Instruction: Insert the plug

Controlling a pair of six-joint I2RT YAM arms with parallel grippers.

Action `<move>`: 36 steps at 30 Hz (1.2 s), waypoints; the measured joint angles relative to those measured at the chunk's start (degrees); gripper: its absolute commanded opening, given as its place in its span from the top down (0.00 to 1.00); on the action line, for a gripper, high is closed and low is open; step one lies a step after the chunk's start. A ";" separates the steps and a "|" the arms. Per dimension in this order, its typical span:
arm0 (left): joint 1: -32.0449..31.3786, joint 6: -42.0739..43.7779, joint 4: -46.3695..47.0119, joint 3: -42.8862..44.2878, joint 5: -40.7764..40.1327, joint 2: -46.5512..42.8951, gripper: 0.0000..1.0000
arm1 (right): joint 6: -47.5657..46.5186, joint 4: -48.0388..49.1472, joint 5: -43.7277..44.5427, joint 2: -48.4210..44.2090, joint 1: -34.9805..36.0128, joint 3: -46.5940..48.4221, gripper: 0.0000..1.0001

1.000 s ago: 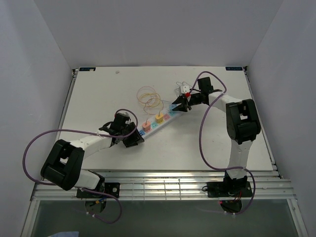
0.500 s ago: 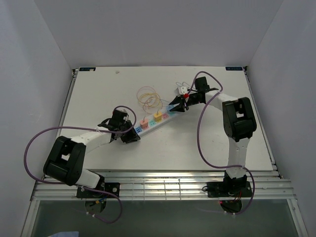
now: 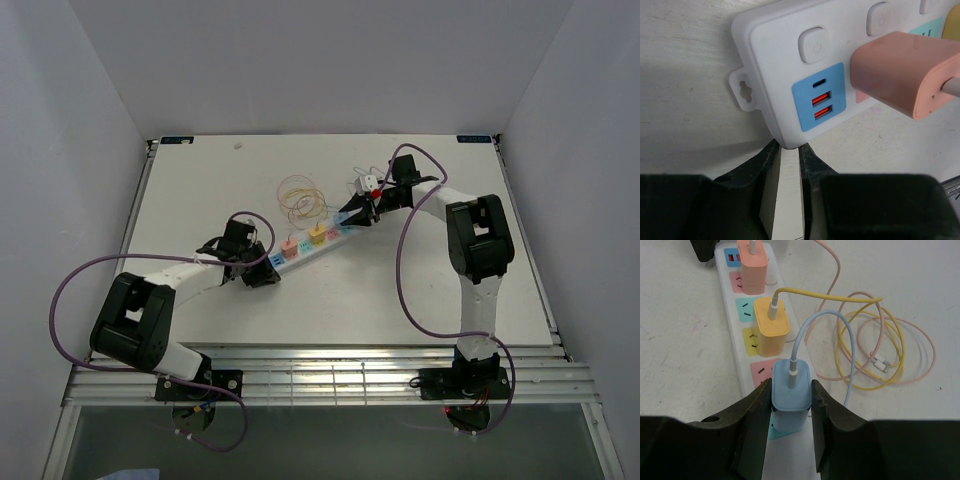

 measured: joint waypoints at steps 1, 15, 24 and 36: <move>0.11 0.17 -0.13 0.22 0.09 0.28 0.69 | -0.15 -0.04 -0.20 0.22 0.00 0.17 0.92; 3.08 3.34 -1.27 0.96 -0.28 0.66 0.69 | -0.94 -0.92 -0.76 1.99 0.00 2.43 0.91; 3.93 4.35 -1.75 1.07 -0.31 0.66 0.70 | -2.12 -3.13 4.35 2.10 0.00 4.57 0.81; 4.20 4.72 -2.01 2.14 -0.24 0.72 0.71 | -7.06 -3.58 14.99 0.37 -0.59 3.82 0.92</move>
